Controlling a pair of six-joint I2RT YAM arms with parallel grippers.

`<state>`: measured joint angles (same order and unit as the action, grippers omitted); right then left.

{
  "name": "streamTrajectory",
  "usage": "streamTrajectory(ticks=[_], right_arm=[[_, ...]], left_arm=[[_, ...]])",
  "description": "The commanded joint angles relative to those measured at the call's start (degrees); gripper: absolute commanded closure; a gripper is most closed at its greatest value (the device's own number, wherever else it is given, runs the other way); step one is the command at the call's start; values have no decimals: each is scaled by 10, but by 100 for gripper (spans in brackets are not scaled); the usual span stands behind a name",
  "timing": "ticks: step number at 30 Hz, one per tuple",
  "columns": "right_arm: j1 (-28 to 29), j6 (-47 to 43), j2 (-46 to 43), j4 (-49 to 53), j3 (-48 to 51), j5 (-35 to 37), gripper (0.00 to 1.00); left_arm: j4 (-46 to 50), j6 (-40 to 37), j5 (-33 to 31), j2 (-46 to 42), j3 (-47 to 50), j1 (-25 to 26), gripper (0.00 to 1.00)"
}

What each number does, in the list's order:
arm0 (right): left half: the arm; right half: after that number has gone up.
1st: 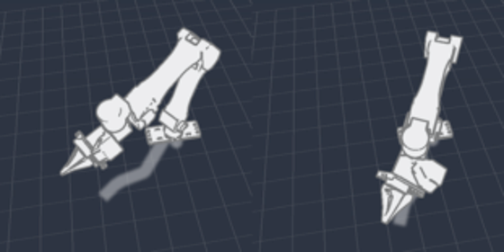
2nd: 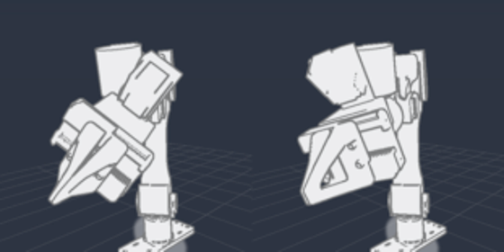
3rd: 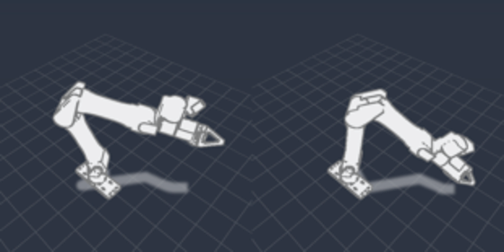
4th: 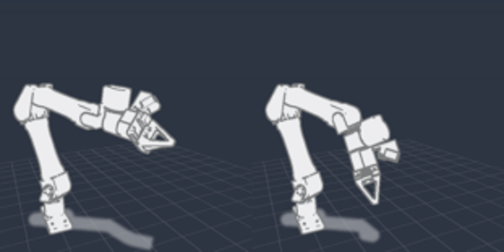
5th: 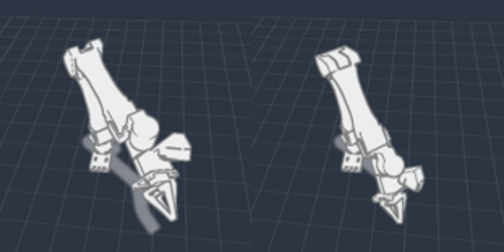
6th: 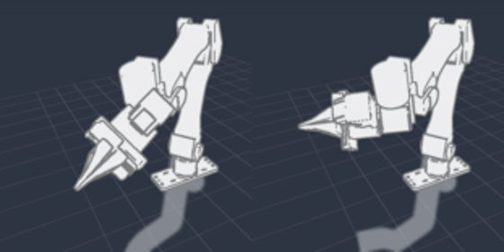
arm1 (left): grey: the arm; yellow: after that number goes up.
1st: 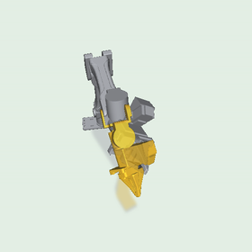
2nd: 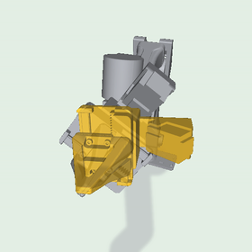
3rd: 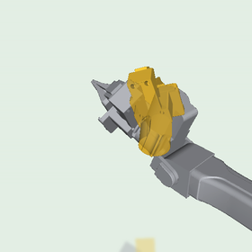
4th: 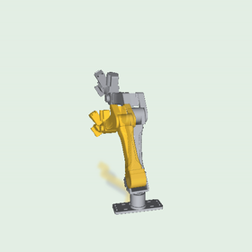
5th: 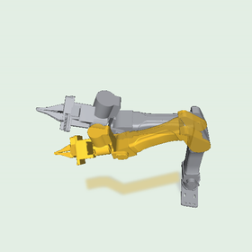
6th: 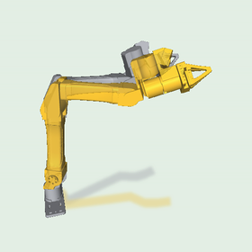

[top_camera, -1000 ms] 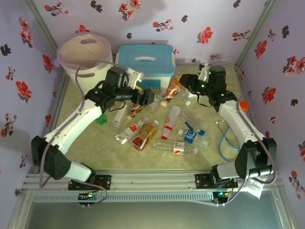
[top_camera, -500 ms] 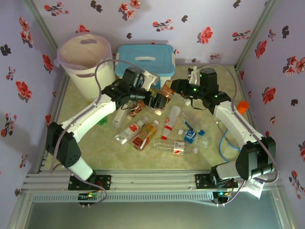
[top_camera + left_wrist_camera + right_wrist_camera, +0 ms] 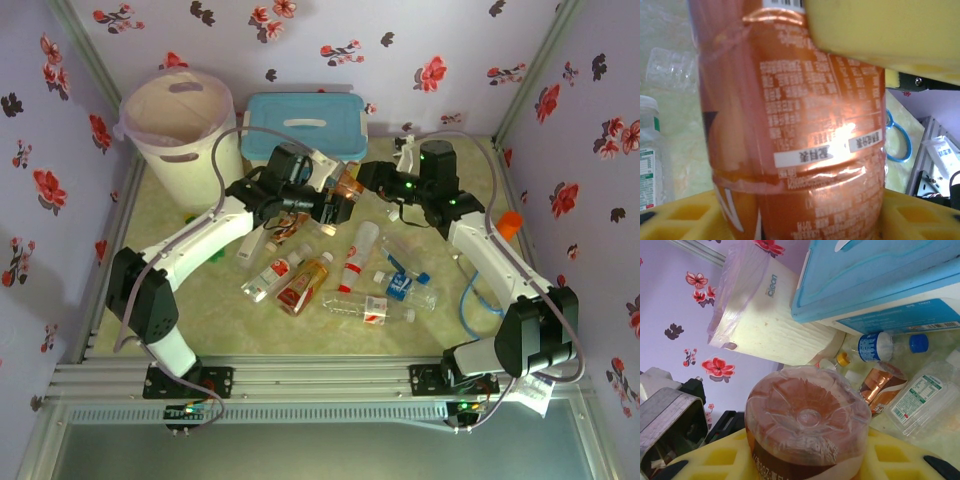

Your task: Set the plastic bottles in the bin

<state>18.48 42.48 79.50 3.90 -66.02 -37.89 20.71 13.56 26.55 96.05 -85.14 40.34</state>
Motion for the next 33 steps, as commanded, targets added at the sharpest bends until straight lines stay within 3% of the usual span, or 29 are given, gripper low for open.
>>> streamTrajectory(ticks=[1,5,12,18,24,29,33], right_arm=[[4,11,-9,-21,1,-22,62],[4,4,-7,-11,-8,-21,43],[-14,4,-33,-4,-11,0,31],[-55,1,-85,8,20,38,28],[-67,-31,-123,53,79,70,28],[-78,-53,-154,92,120,95,28],[-81,-69,-173,121,134,108,28]], left_arm=[[-27,6,-15,3,-14,-1,51],[-5,4,-39,2,-28,-2,53],[46,-10,-108,-29,-60,-21,60],[90,-18,-116,-73,-123,-105,65],[90,11,-154,-89,-180,-234,82],[127,5,-169,-32,-271,-335,98],[163,0,-177,50,-357,-390,100]])
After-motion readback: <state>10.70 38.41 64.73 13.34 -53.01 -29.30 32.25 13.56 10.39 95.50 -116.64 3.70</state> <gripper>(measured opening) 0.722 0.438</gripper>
